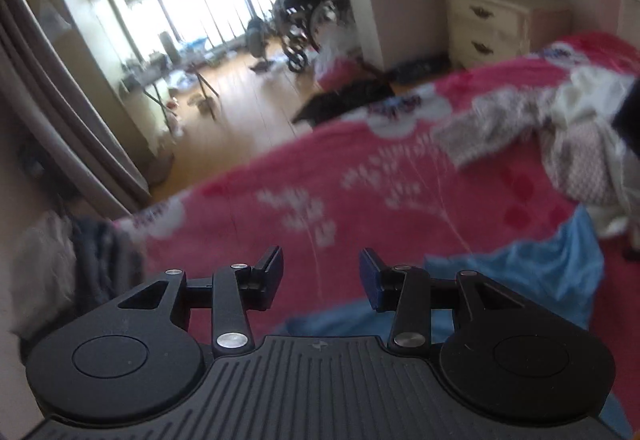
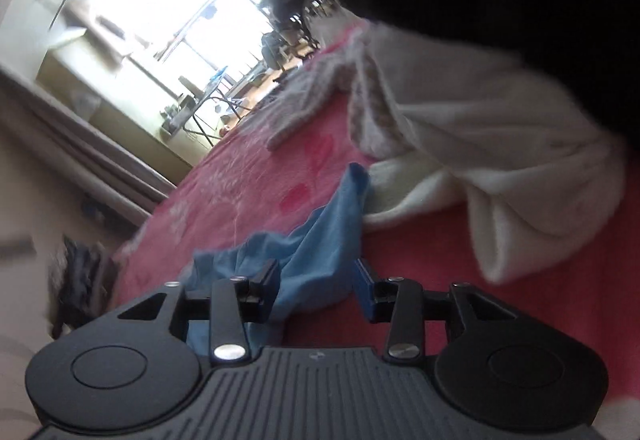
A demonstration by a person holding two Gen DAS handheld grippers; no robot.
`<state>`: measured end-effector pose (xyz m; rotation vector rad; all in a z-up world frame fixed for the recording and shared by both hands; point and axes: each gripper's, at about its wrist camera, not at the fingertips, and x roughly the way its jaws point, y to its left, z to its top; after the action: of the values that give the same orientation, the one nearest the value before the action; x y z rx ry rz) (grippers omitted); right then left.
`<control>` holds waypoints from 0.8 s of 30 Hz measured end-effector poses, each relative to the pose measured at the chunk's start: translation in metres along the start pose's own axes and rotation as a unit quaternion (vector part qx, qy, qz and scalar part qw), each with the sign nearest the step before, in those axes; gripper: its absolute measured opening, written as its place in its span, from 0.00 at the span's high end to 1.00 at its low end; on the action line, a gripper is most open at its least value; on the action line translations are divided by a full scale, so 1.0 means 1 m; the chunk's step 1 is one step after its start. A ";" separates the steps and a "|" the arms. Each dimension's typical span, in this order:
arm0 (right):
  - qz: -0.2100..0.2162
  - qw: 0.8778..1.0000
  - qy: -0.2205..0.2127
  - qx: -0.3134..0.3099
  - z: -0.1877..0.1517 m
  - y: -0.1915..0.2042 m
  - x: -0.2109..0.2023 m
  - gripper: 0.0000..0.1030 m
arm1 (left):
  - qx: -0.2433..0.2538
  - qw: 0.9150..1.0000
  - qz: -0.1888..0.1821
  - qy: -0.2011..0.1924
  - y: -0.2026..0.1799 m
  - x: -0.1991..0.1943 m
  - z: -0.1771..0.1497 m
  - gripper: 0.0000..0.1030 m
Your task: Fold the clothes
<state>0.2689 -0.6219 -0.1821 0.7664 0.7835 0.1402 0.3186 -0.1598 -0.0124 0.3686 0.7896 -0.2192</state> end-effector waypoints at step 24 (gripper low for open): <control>-0.081 0.995 0.023 0.055 0.014 0.036 0.054 0.55 | -0.104 0.970 -0.219 0.006 -0.084 0.107 -0.082 0.59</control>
<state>0.3228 -0.5833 -0.1833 0.8017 0.8990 -0.0323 0.3109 -0.2098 -0.1632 -0.0089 0.8911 -0.5427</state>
